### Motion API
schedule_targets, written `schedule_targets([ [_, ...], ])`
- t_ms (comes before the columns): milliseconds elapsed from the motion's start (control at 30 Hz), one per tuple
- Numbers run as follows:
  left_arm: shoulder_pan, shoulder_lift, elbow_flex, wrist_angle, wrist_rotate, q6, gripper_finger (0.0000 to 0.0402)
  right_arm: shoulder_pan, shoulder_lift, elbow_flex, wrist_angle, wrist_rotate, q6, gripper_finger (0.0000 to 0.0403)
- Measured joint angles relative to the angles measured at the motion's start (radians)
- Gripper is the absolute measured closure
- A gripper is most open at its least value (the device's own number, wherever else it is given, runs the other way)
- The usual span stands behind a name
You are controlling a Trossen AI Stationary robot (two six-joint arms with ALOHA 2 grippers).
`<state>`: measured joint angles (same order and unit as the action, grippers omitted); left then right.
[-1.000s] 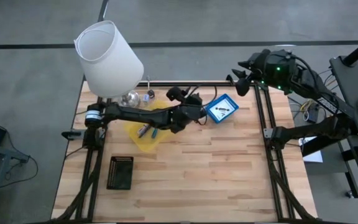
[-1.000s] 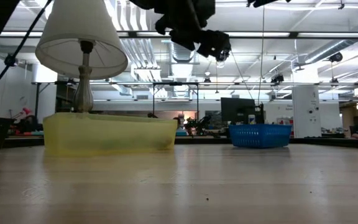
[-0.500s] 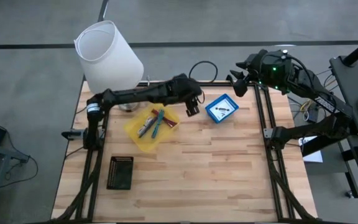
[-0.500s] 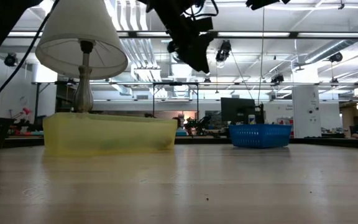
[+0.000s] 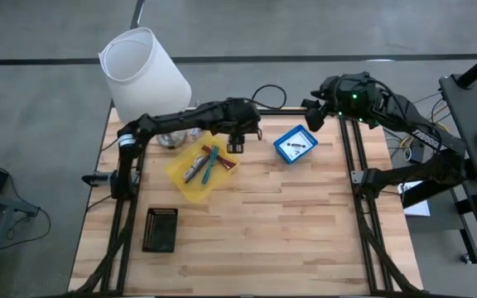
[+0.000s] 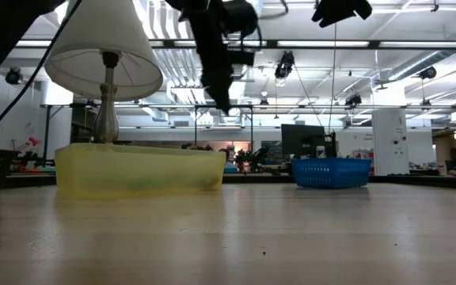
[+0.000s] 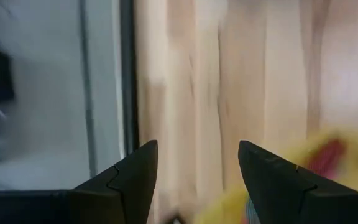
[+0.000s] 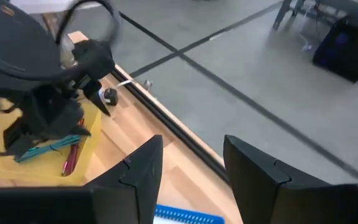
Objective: Pick and place items into bin
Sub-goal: Put the white charger adapter into the black bin
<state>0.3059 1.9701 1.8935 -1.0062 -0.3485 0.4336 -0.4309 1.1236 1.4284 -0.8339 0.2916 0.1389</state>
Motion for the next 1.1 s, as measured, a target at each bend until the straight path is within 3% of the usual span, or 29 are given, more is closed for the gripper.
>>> schedule_targets([
  [200, 0.066, 0.022, -0.002, -0.152, -0.001, -0.001, 0.0194, 0.000, 0.012, -0.043, 0.002, 0.000, 0.077, 0.0248],
  [467, 0.169, 0.034, -0.001, -0.157, 0.000, -0.020, 0.0194, 0.001, 0.041, -0.076, 0.007, -0.001, 0.138, 0.0255],
  [700, 0.259, 0.091, -0.001, -0.158, -0.001, -0.166, 0.0194, 0.001, 0.070, -0.079, 0.022, -0.001, 0.150, 0.0253],
  [1100, 0.283, 0.166, -0.002, -0.163, -0.008, -0.218, 0.0194, 0.001, 0.070, -0.085, 0.055, -0.001, 0.150, 0.0257],
])
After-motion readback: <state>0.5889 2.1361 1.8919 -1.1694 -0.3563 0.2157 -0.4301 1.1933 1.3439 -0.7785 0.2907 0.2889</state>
